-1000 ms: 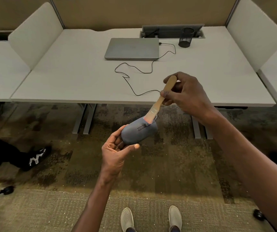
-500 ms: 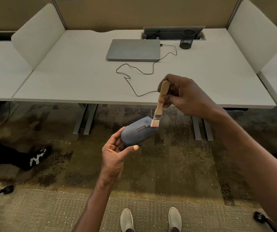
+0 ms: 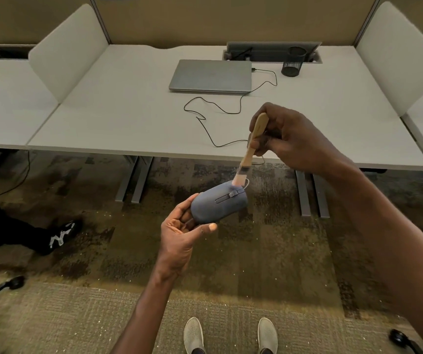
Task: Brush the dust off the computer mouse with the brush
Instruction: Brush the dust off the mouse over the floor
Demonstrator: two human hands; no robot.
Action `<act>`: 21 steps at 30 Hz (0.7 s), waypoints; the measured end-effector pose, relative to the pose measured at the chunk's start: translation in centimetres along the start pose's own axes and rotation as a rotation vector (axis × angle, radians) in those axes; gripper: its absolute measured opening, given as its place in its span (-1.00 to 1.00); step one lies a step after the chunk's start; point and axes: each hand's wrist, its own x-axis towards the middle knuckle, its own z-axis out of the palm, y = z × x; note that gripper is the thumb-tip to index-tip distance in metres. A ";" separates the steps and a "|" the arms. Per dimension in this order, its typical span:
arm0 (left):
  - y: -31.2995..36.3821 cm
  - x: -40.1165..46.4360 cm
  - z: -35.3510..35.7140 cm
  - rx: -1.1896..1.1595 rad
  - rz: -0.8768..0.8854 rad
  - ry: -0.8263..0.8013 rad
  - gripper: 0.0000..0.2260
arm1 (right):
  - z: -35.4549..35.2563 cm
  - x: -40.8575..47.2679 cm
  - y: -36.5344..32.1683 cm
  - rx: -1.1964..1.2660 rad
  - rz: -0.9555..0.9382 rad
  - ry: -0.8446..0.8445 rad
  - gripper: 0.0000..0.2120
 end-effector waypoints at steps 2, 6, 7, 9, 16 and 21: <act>0.1 0.1 -0.1 -0.002 0.001 -0.004 -0.18 | -0.2 -0.1 -0.1 -0.012 0.011 -0.097 -0.81; -0.1 0.2 0.1 0.010 -0.007 -0.021 -0.19 | 0.7 0.3 -0.2 -0.047 -0.006 -0.129 -0.83; -0.1 0.2 0.1 0.013 -0.008 -0.022 -0.19 | 1.0 0.5 -0.1 -0.046 -0.010 -0.110 -0.83; -0.1 0.2 -0.1 0.030 -0.006 -0.027 -0.20 | 1.5 0.9 0.0 -0.045 -0.011 -0.056 -0.81; -0.1 0.3 -0.1 0.043 -0.008 -0.044 -0.25 | 1.4 1.3 -1.1 -0.020 -0.021 -0.078 -0.82; -0.4 0.3 0.1 0.043 -0.009 -0.071 -0.27 | 2.0 1.8 -1.2 -0.112 0.001 -0.152 -0.84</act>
